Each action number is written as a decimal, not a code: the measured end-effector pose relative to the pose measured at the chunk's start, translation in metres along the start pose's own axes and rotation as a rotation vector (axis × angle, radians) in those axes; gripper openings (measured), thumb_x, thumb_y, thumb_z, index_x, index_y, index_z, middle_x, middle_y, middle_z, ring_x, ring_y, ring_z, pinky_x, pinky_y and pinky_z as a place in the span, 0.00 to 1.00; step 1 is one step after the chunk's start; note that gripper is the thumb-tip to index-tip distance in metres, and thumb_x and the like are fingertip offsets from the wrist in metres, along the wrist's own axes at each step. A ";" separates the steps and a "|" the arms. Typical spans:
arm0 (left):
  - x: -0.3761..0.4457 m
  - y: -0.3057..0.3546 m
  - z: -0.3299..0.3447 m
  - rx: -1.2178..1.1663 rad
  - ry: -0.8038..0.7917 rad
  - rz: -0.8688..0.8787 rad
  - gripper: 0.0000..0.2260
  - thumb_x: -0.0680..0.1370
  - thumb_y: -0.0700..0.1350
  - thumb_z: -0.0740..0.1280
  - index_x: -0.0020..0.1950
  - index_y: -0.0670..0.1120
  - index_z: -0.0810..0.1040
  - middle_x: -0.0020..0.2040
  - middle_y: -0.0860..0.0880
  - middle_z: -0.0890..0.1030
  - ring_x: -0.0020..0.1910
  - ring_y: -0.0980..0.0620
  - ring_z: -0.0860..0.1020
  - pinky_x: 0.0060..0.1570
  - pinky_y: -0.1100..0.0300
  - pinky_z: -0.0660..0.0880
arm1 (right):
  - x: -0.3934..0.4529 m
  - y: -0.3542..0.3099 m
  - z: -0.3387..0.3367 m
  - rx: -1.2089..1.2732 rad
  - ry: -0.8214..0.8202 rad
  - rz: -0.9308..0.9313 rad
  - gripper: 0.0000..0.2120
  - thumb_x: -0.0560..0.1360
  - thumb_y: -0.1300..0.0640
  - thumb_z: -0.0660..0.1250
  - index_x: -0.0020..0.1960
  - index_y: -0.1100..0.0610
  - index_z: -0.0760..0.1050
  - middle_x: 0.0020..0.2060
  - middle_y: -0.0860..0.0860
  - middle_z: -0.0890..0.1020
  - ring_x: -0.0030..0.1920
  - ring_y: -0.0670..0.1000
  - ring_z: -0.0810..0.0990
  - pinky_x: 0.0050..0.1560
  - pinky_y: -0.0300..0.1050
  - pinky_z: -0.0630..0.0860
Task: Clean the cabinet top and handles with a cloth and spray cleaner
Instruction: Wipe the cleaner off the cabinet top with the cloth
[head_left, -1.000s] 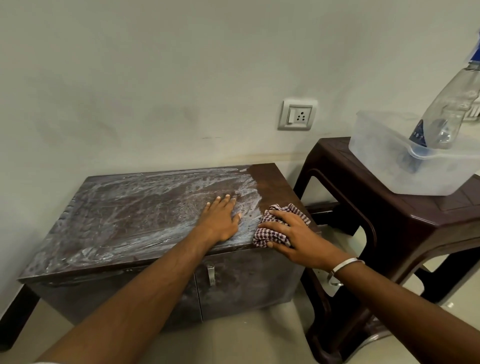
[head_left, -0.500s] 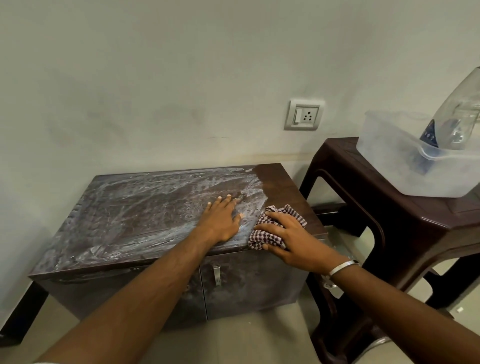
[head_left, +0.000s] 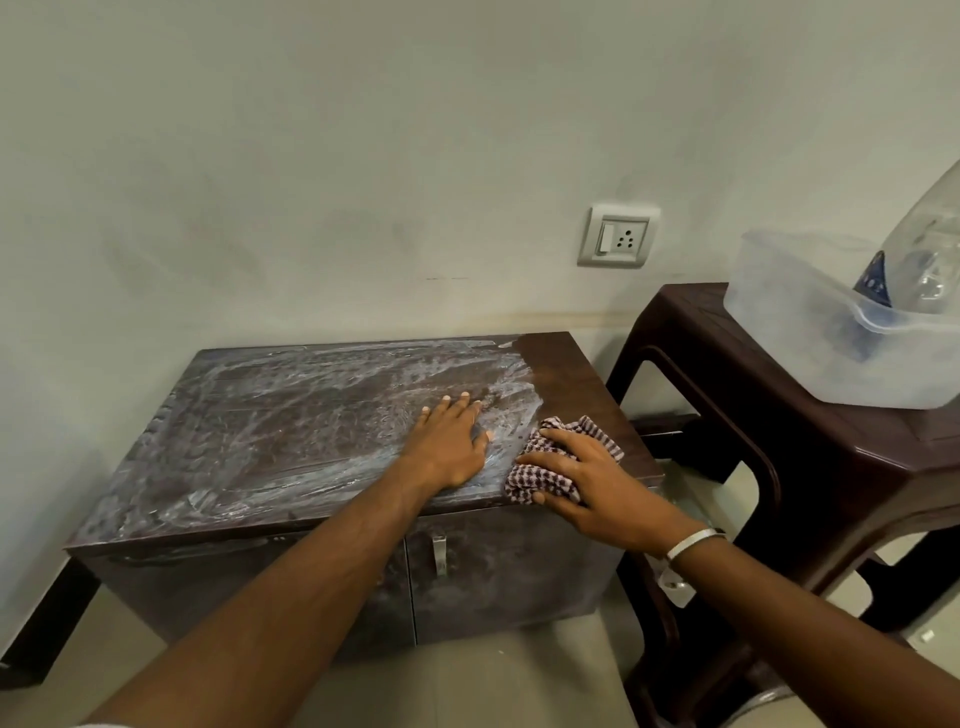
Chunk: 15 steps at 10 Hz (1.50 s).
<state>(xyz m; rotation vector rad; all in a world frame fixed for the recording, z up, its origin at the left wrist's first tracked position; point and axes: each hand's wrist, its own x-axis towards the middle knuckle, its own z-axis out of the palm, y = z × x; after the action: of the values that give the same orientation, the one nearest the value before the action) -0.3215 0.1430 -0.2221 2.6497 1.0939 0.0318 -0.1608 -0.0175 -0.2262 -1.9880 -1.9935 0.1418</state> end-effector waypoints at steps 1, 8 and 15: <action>0.001 -0.001 -0.001 0.000 -0.003 0.002 0.26 0.84 0.55 0.49 0.80 0.48 0.49 0.81 0.49 0.46 0.79 0.47 0.45 0.76 0.48 0.41 | 0.003 0.008 -0.007 -0.003 -0.019 0.061 0.24 0.76 0.42 0.62 0.71 0.45 0.67 0.74 0.50 0.61 0.74 0.52 0.57 0.73 0.46 0.53; 0.003 -0.010 -0.006 -0.019 -0.006 -0.024 0.27 0.84 0.55 0.49 0.80 0.48 0.49 0.81 0.49 0.47 0.79 0.48 0.44 0.77 0.48 0.42 | 0.030 -0.019 -0.004 -0.388 0.097 0.111 0.29 0.74 0.33 0.53 0.69 0.47 0.65 0.72 0.54 0.60 0.72 0.59 0.57 0.71 0.60 0.56; 0.007 -0.010 -0.005 -0.003 0.005 -0.024 0.26 0.84 0.56 0.48 0.80 0.49 0.48 0.81 0.49 0.46 0.79 0.48 0.44 0.77 0.48 0.41 | 0.057 -0.013 0.003 -0.243 -0.039 0.147 0.27 0.80 0.42 0.53 0.76 0.46 0.52 0.74 0.48 0.61 0.75 0.54 0.55 0.74 0.53 0.52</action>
<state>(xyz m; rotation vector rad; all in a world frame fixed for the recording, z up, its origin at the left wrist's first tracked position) -0.3245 0.1558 -0.2208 2.6346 1.1259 0.0359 -0.1732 0.0389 -0.2166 -2.2997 -1.9675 -0.0312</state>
